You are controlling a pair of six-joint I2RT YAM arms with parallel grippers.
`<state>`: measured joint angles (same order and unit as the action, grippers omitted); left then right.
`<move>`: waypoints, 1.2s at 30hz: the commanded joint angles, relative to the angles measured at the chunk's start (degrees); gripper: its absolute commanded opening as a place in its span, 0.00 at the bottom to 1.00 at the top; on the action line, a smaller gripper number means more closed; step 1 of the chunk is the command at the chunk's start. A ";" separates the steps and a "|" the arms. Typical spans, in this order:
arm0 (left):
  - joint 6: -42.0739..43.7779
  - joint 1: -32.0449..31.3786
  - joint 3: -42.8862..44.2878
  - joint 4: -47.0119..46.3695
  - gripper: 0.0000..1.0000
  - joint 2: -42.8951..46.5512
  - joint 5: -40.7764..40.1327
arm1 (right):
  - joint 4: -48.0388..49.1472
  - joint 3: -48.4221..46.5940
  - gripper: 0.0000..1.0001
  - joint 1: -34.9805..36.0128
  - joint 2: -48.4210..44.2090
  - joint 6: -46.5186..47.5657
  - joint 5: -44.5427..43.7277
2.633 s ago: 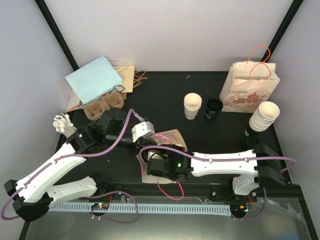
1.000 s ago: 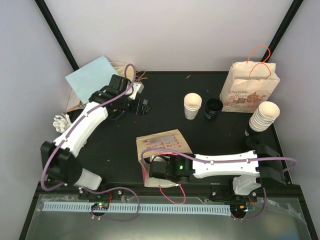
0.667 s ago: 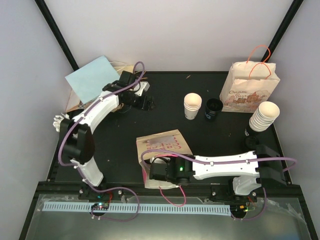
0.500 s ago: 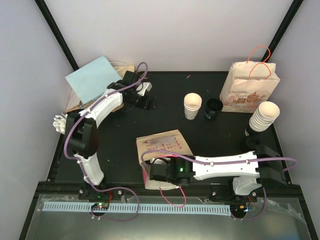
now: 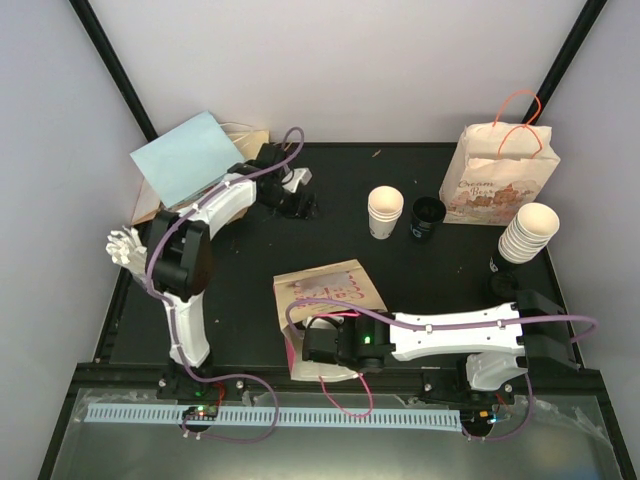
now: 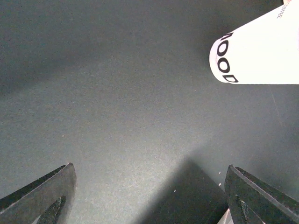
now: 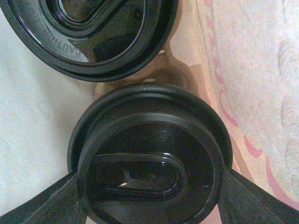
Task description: Pack the takeout coffee
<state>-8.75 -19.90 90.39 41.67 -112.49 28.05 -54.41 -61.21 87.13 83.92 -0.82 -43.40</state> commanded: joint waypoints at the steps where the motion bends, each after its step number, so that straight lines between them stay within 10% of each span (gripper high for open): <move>1: 0.84 -1.01 2.68 0.12 0.88 -2.71 3.72 | -0.87 1.16 0.52 0.49 -1.04 -2.38 1.01; 17: 5.13 -5.93 9.29 2.79 0.85 -10.48 8.41 | 0.45 2.64 0.52 0.47 -0.78 -3.90 -1.74; 36: 7.80 -6.99 8.66 5.93 0.58 -13.31 18.84 | 7.08 4.92 0.51 0.40 -0.51 -0.35 -2.06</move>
<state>-1.89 -26.11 99.55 47.31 -125.38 42.52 -49.30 -57.19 87.39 83.59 -0.89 -46.48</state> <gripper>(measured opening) 0.603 0.699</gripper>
